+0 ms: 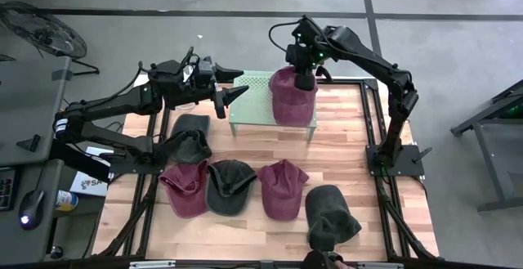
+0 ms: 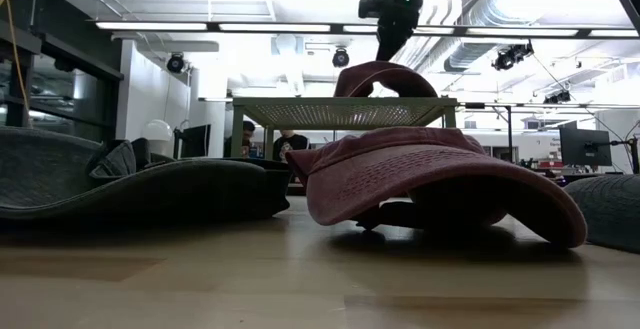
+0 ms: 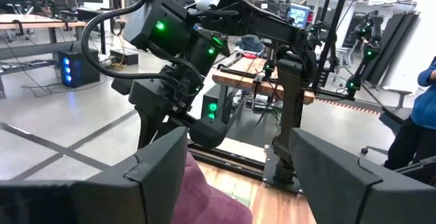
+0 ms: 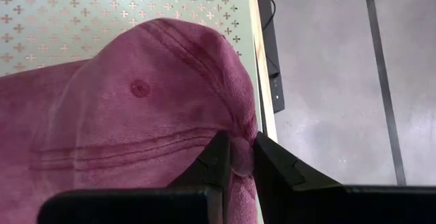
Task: Pick & Place hat
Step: Put the top dark red cap on the shelf, then put the bottom right black cap on the shelf
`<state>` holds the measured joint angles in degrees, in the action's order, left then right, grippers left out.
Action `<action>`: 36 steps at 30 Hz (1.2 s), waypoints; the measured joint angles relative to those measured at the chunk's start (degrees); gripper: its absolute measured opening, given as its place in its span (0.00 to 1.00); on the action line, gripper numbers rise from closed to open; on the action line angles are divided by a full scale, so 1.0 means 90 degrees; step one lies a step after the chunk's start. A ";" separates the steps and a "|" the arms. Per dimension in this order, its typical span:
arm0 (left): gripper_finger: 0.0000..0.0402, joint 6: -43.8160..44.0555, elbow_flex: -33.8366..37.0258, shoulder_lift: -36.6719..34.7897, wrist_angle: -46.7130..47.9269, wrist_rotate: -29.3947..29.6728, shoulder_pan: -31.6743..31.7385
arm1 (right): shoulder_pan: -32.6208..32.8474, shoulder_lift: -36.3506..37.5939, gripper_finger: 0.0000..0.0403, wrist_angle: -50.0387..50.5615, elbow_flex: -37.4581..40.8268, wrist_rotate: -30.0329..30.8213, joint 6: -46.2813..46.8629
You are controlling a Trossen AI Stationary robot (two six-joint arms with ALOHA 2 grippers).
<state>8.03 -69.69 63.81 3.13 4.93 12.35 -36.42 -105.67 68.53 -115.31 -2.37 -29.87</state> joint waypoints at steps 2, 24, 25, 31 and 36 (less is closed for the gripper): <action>0.63 0.0000 0.0000 0.0000 0.0000 0.0000 0.0000 | 0.0000 0.0000 0.09 0.0038 0.0000 -0.0035 -0.0012; 0.63 0.0000 0.0000 0.0000 -0.0001 0.0000 0.0001 | 0.0010 0.0000 0.36 0.0042 -0.0002 0.0389 0.0056; 0.63 0.0000 0.0000 0.0000 0.0001 0.0000 -0.0001 | 0.0010 0.0000 0.37 0.0042 -0.0002 0.0389 0.0101; 0.63 -0.0002 0.0000 0.0000 0.0004 0.0000 0.0001 | 0.0029 0.0243 0.45 0.0060 -0.0021 0.0732 0.0271; 0.63 0.0000 0.0000 0.0000 0.0007 -0.0091 0.0001 | 0.0049 0.0624 0.49 0.0272 -0.0027 0.0835 0.0641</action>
<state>8.03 -69.69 63.81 3.19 4.11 12.35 -35.99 -100.05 70.98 -115.55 5.15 -24.10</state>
